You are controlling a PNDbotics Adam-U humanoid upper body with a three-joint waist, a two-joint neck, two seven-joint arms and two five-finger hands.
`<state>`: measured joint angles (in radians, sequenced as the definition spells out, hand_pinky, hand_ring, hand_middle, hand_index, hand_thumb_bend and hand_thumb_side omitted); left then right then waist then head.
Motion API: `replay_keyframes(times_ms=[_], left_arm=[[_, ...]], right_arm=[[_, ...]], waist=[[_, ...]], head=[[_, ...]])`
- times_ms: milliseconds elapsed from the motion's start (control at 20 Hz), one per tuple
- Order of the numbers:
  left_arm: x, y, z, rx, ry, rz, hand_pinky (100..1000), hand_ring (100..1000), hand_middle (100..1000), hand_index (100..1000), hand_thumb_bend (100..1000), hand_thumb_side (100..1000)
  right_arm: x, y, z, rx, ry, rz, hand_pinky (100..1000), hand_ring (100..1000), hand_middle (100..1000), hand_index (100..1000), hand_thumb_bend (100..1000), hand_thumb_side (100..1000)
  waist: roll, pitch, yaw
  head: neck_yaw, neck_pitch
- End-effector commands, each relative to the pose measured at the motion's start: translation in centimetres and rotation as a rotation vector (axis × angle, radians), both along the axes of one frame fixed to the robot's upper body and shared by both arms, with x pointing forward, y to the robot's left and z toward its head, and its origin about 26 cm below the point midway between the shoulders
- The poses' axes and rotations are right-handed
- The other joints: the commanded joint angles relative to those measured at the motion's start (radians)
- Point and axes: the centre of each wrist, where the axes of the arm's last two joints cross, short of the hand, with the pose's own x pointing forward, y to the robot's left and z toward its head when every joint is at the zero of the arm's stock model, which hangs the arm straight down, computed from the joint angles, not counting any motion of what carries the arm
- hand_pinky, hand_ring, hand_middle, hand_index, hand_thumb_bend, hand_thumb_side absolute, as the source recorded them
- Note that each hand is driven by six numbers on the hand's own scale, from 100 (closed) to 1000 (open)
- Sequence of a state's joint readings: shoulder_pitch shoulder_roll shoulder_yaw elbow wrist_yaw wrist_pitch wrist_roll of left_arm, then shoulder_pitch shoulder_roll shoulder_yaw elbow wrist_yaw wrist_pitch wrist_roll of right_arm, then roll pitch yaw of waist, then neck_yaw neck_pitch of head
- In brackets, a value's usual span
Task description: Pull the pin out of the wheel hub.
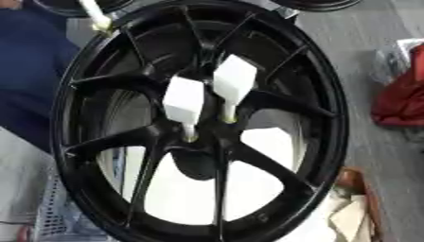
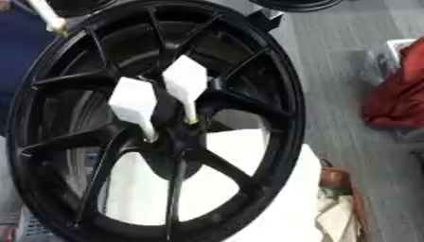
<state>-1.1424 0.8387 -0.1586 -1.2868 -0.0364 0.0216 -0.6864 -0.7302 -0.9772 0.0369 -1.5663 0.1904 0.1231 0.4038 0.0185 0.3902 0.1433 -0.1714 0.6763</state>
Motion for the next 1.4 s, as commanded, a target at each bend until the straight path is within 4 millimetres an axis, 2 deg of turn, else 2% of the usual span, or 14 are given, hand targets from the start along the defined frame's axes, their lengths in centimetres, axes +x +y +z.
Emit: replay_keyframes(times_ms=[50,250,500,700,900,950,1000,1050,1150,1400], left_arm=[[-1.8,4.9,2.1,-0.070,-0.074,0.131,699,538,410,538,123,498],[-1.9,6.4,1.8,-0.092,-0.075,0.176,699,538,411,541,117,510],[-3.5,14.1,0.1,-0.216,-0.032,0.483,707,550,431,563,137,508],[-3.3,17.8,-3.1,-0.243,0.011,0.665,712,566,468,603,169,507],[-2.6,19.3,-5.8,-0.242,0.040,0.712,718,580,496,635,193,507],[-2.5,19.4,-6.3,-0.236,0.052,0.710,737,625,572,702,281,512],[-2.4,19.4,-6.8,-0.227,0.068,0.703,751,665,629,745,320,576],[-2.3,19.5,-7.1,-0.217,0.085,0.694,776,745,737,801,438,642],[-2.2,19.5,-7.5,-0.198,0.114,0.678,790,790,799,842,512,678],[-2.1,19.5,-7.4,-0.178,0.133,0.649,791,792,806,847,535,699]], right_arm=[[-0.9,-0.8,1.7,-0.020,-0.044,-0.028,848,774,676,764,100,487],[-1.0,-1.0,1.6,-0.020,-0.041,-0.035,848,775,676,764,100,487],[-1.1,-1.0,1.8,-0.019,-0.049,-0.033,848,775,676,764,100,488],[-1.1,-0.8,2.0,-0.014,-0.059,-0.024,848,775,677,764,100,489],[-1.1,-0.7,2.1,-0.005,-0.065,-0.016,848,775,676,764,100,490],[-1.1,-0.6,2.1,-0.004,-0.065,-0.015,848,774,676,764,100,486],[-1.1,-0.6,2.0,-0.003,-0.064,-0.015,848,774,676,764,100,490],[-1.1,-0.6,2.0,-0.003,-0.063,-0.014,849,774,676,764,100,490],[-1.0,-0.6,2.0,-0.001,-0.063,-0.013,849,774,676,764,100,491],[-1.0,-0.6,2.0,0.001,-0.061,-0.011,849,774,676,764,100,492]], waist=[[-0.001,-0.037,0.005],[-0.003,-0.039,0.014],[-0.010,-0.037,0.015],[-0.017,-0.031,0.011],[-0.024,-0.027,0.006],[-0.025,-0.025,0.006],[-0.027,-0.025,0.005],[-0.028,-0.024,0.005],[-0.029,-0.023,0.005],[-0.029,-0.023,0.009]], head=[[-0.009,0.006],[-0.018,0.007],[-0.019,0.001],[-0.016,-0.008],[-0.011,-0.015],[-0.010,-0.017],[-0.009,-0.018],[-0.009,-0.019],[-0.009,-0.021],[-0.011,-0.019]])
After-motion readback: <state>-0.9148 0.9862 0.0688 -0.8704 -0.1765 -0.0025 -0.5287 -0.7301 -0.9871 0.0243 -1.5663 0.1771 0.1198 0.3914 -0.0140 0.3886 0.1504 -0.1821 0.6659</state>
